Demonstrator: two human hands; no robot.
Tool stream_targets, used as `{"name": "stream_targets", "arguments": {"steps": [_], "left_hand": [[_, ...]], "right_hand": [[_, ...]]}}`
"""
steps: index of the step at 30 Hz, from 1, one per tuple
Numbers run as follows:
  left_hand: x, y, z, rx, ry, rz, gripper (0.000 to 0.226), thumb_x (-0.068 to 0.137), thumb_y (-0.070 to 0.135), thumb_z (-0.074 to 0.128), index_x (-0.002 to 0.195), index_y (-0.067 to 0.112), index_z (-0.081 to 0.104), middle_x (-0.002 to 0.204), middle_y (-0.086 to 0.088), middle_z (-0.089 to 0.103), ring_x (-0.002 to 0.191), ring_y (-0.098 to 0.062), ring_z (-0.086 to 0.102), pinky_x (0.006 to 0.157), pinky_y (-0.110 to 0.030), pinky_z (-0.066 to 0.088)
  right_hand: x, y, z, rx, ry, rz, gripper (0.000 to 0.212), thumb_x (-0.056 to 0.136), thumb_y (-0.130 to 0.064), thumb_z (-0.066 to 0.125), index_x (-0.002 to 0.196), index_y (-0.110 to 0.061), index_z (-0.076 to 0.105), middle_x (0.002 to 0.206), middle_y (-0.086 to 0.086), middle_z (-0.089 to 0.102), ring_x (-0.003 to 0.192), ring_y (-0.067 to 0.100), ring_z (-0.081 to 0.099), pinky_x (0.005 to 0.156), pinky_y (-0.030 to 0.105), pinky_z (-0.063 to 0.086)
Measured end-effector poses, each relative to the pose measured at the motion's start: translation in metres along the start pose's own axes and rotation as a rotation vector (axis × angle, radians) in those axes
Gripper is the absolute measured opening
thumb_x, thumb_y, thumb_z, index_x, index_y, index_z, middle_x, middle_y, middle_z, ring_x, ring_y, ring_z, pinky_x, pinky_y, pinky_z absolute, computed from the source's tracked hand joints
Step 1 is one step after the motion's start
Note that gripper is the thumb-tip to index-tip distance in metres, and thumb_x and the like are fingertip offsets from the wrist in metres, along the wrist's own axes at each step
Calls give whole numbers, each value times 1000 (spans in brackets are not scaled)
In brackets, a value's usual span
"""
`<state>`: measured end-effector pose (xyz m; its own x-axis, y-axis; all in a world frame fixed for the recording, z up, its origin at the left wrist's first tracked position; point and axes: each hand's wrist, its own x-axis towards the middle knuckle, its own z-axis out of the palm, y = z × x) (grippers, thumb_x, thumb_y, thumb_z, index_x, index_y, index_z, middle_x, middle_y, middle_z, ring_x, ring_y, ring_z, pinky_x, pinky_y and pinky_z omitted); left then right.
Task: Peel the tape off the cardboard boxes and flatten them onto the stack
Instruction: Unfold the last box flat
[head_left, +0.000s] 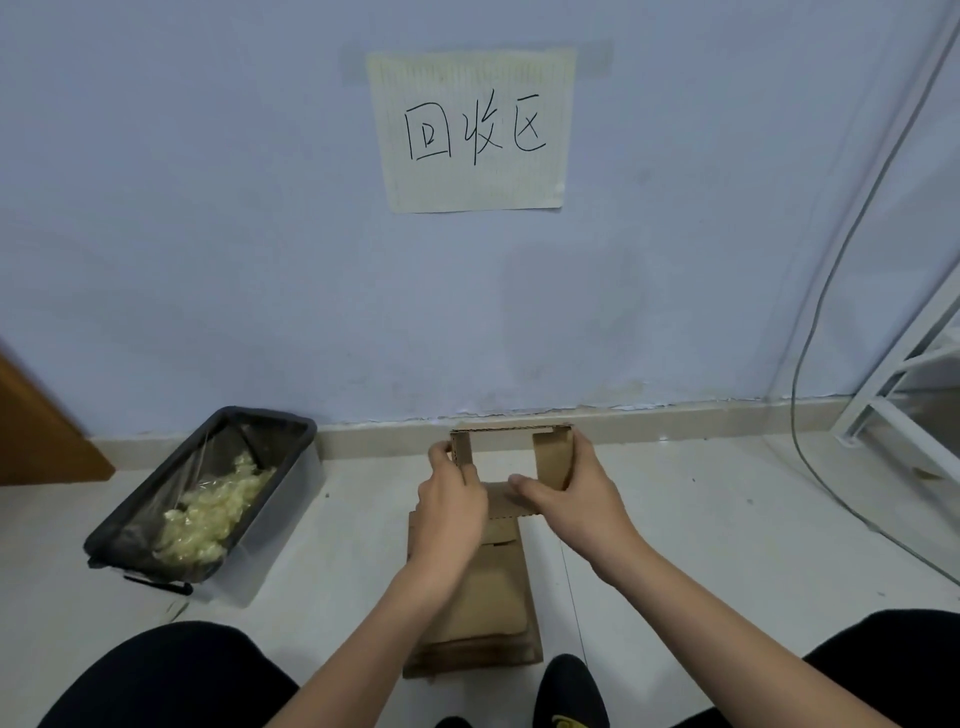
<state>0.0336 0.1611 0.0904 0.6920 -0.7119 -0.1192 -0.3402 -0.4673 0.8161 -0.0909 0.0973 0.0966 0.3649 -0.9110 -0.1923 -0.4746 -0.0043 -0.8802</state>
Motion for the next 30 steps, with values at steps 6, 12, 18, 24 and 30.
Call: {"name": "stream_targets", "arguments": {"steps": [6,12,18,24,30], "left_hand": [[0,3,-1,-133,-169,-13,23,103,19,31,110,10,51,99,-17,58,79,-22,53,63,-32,41],[13,4,-14,-712,-257,-182,17,96,7,50,107,4,62,90,-11,64,84,-22,59,95,-46,54],[21,8,-29,-1158,-368,-269,35,94,34,68,122,12,66,118,-12,74,111,-29,71,98,-52,55],[28,-1,-21,-1274,-225,-422,29,106,18,51,132,7,58,110,-15,76,87,-26,77,71,-41,60],[31,0,-30,-1143,-243,-443,34,98,4,63,132,5,57,112,-17,73,99,-31,72,75,-40,59]], "right_hand": [[7,0,-15,23,117,44,62,84,-19,60,141,-26,40,100,-1,62,84,19,64,76,44,59],[4,-13,-28,-30,-27,-202,59,99,-3,32,151,-31,40,127,-16,52,86,-4,56,86,17,51],[5,-10,-27,-73,-154,-225,49,99,-10,42,143,-26,54,162,-15,24,147,3,24,109,16,24],[1,-16,-22,339,-98,-67,77,96,-40,63,155,-40,15,153,-14,37,136,10,45,110,35,36],[25,2,-37,531,-181,147,31,93,-7,67,124,0,63,109,12,75,99,26,73,86,40,59]]}}
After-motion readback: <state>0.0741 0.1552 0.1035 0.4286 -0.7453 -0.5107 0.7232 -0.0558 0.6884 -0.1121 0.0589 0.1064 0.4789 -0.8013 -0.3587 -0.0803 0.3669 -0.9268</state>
